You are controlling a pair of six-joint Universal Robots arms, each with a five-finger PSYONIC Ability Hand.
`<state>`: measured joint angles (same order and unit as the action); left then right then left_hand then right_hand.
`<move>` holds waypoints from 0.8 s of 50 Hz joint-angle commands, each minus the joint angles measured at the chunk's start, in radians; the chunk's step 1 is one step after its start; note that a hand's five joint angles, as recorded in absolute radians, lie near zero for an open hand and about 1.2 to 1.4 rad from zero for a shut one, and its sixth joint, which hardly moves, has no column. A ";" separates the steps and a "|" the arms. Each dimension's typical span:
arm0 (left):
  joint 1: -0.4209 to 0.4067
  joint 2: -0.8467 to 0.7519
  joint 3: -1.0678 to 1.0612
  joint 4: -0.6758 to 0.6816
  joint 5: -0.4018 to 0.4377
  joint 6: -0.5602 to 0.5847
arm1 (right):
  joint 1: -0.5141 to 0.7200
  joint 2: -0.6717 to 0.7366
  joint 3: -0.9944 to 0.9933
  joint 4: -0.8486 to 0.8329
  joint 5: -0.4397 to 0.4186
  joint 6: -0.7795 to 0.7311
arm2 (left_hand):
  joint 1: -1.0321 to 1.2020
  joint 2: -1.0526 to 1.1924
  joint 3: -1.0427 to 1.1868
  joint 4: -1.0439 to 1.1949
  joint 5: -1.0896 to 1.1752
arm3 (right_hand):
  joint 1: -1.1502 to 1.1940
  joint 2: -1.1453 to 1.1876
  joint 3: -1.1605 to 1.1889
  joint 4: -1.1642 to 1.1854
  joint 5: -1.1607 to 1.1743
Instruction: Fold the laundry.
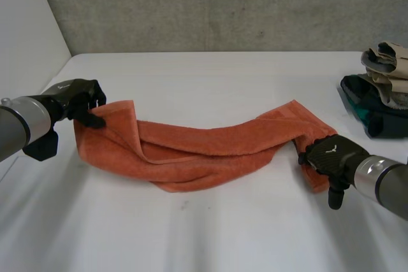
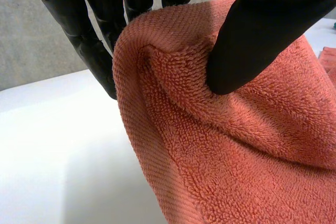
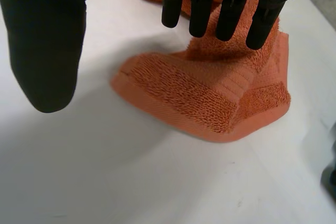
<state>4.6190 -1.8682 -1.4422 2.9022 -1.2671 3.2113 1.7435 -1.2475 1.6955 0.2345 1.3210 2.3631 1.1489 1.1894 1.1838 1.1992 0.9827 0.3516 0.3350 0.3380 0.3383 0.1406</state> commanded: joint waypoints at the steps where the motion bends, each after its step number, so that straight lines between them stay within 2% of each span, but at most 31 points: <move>1: -0.002 -0.003 0.000 0.009 0.000 0.006 | -0.030 0.089 0.076 -0.285 -0.017 -0.047 | 0.247 0.207 0.212 0.197 0.239 | 0.119 0.136 0.133 0.132 0.156; 10: -0.006 -0.008 0.005 0.019 -0.005 0.010 | -0.041 0.171 0.062 -0.422 -0.045 -0.051 | 0.247 0.207 0.212 0.197 0.239 | 0.383 0.400 0.397 0.396 0.420; 11: -0.008 -0.009 0.005 0.019 -0.005 0.010 | -0.039 0.172 0.062 -0.434 -0.045 -0.051 | 0.247 0.207 0.212 0.197 0.239 | 0.465 0.482 0.479 0.478 0.502; 13: -0.008 -0.006 0.003 0.019 -0.005 0.010 | -0.041 0.171 0.062 -0.477 -0.045 -0.047 | 0.247 0.207 0.212 0.197 0.239 | 0.951 0.968 0.965 0.965 0.988; 14: -0.008 -0.005 0.003 0.019 -0.005 0.010 | -0.039 0.169 0.064 -0.494 -0.043 -0.047 | 0.247 0.207 0.212 0.197 0.239 | 1.044 1.060 1.057 1.057 1.080; 18: -0.005 -0.003 0.002 0.019 -0.006 0.010 | -0.041 0.123 0.078 -0.558 -0.016 -0.010 | 0.247 0.207 0.212 0.197 0.239 | 1.045 1.061 1.058 1.058 1.081; 22: 0.004 0.001 0.000 0.015 -0.012 0.012 | -0.058 0.011 0.067 -0.551 -0.014 0.088 | 0.247 0.207 0.212 0.197 0.239 | 1.045 1.061 1.058 1.058 1.081; 26: 0.026 0.021 0.000 0.009 -0.017 0.012 | -0.111 -0.064 0.007 -0.411 -0.016 0.160 | 0.247 0.207 0.212 0.197 0.239 | 1.045 1.061 1.058 1.058 1.081; 33: 0.061 0.064 0.002 -0.055 -0.025 0.056 | -0.171 -0.082 -0.220 0.064 -0.005 0.153 | 0.247 0.207 0.212 0.197 0.239 | 1.045 1.061 1.058 1.058 1.081; 34: 0.066 0.064 0.005 -0.078 -0.026 0.085 | -0.173 -0.066 -0.267 0.166 0.009 0.130 | 0.247 0.207 0.212 0.197 0.239 | 1.045 1.061 1.058 1.058 1.081; 38: 0.061 0.038 0.005 -0.130 -0.034 0.189 | -0.156 -0.001 -0.362 0.374 0.055 0.049 | 0.247 0.207 0.212 0.197 0.239 | 1.045 1.061 1.058 1.058 1.081; 40: 0.055 0.008 0.009 -0.144 -0.038 0.232 | -0.139 0.034 -0.395 0.425 0.075 0.024 | 0.247 0.207 0.212 0.197 0.239 | 1.045 1.061 1.058 1.058 1.081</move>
<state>4.6817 -1.8103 -1.4383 2.8189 -1.2949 3.3145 1.5743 -1.3065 1.4231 0.4171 1.3384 2.4833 1.1489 1.1895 1.1838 1.1992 0.9827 1.1260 1.1758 1.1823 1.1940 0.9974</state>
